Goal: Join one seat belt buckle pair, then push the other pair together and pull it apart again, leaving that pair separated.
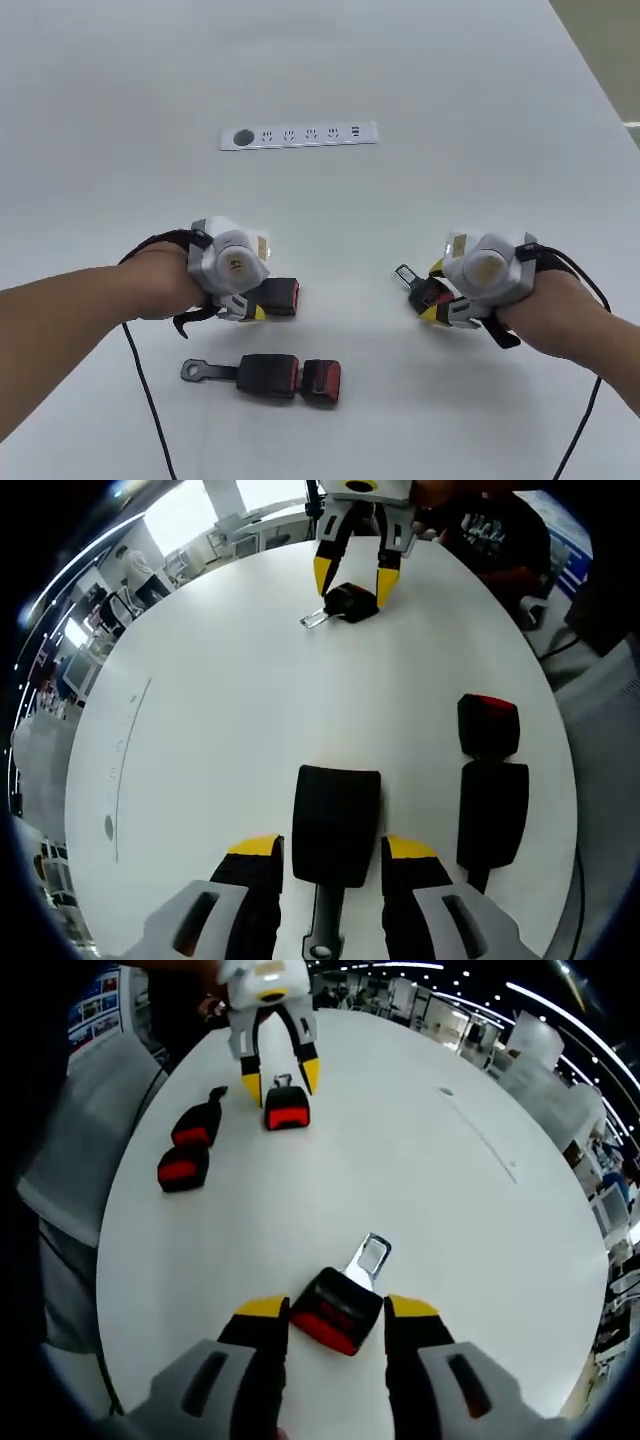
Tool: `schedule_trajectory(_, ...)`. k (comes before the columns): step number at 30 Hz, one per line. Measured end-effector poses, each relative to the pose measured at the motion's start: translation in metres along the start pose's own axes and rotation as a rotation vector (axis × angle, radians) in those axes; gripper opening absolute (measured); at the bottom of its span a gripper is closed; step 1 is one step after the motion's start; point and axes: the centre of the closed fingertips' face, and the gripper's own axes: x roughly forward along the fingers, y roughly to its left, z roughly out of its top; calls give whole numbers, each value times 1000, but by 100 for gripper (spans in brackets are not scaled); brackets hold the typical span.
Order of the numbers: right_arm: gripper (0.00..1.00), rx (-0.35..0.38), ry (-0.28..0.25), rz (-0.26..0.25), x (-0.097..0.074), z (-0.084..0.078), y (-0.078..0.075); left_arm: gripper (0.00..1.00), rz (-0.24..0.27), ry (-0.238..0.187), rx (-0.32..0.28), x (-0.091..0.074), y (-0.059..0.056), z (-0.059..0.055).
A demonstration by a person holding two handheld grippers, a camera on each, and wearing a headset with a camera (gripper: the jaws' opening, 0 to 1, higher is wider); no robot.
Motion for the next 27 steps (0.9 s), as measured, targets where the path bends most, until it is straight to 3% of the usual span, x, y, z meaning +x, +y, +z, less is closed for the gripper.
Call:
schedule_trajectory(3, 38, 37, -4, 7, 2, -4, -3, 38, -7, 2, -5, 2, 0, -1)
schedule_trajectory(10, 34, 44, 7, 22, 7, -9, -4, 34, -15, 9, -6, 6, 0, -4)
schedule_trajectory(12, 33, -6, 1, 54, 8, -8, -3, 33, -21, 7, 4, 6, 0, -4)
schedule_trajectory(19, 31, -60, 4, 129, 12, -8, -4, 32, -33, 1, 12, 4, -3, -2)
schedule_trajectory(27, 32, -90, 26, 157, 8, -3, 4, 32, -30, 3, -6, 1, -6, 0)
